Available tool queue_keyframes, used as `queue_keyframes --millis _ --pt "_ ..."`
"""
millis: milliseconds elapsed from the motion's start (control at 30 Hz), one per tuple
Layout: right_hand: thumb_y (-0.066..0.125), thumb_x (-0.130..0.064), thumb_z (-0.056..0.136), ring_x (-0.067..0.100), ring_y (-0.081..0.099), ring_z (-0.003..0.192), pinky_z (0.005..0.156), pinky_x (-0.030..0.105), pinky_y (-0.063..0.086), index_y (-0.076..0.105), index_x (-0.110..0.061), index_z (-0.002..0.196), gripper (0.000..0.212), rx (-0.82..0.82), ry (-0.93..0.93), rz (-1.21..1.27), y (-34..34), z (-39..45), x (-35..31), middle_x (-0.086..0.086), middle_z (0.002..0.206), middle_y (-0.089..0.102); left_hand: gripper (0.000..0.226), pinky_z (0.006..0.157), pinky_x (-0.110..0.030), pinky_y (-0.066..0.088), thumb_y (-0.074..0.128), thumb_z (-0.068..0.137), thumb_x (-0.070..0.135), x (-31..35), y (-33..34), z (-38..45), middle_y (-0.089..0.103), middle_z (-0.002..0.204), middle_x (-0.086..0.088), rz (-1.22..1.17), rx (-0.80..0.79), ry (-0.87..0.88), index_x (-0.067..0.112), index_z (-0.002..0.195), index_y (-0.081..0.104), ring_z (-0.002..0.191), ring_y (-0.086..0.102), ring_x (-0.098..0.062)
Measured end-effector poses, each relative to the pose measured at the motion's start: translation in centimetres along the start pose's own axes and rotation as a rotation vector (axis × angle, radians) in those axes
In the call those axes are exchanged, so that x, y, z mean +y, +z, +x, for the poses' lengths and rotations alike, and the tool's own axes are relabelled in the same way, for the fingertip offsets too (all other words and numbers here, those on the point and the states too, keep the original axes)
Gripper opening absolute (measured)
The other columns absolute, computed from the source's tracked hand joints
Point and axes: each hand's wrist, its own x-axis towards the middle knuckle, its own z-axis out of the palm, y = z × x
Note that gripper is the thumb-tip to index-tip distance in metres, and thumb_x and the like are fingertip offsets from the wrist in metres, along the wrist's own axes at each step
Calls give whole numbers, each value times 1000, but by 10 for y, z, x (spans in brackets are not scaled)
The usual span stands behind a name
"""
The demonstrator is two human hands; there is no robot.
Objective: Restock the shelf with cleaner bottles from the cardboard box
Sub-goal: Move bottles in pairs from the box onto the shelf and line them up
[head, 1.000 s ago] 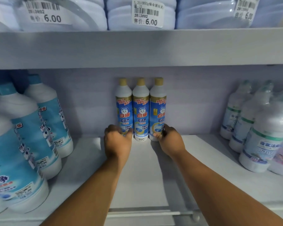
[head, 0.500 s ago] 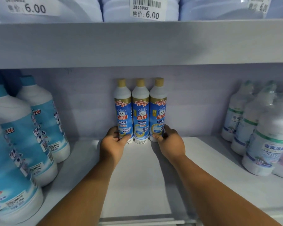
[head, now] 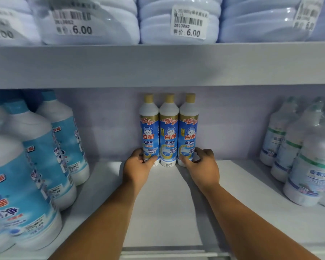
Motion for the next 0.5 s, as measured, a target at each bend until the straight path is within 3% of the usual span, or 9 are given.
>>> queue_keyframes --millis 100,200,300,367,500 --pt "72 -57 81 6 56 80 59 12 37 66 -23 115 48 9 23 13 1 -1 -2 -11 108 56 35 60 1 45 76 87 18 0 -2 0 70 106 5 17 -6 -2 10 120 65 94 66 -10" --pt "71 -64 78 7 65 86 59 18 43 63 -26 112 52 -7 56 45 2 -1 -1 -16 104 67 36 65 0 46 75 88 19 -4 -3 2 72 110 5 31 -26 13 12 122 65 99 67 -10" --pt "71 -49 87 10 65 95 67 19 43 57 -23 125 49 -60 29 49 2 1 -3 -13 109 67 37 88 -20 53 73 90 22 -10 -2 3 73 117 4 37 -37 22 16 125 65 104 68 -11" --pt "73 -47 85 10 66 93 64 16 43 62 -23 120 43 -57 7 48 3 3 -2 -12 108 70 37 98 -32 52 72 90 23 -13 -2 5 73 118 3 50 -43 26 17 126 65 107 68 -13" --pt "77 -50 80 9 68 88 68 22 51 65 -25 112 42 -45 23 89 8 3 1 -13 103 72 38 101 -33 50 71 92 21 -13 -3 5 72 120 2 64 -64 9 16 128 64 109 68 -13"
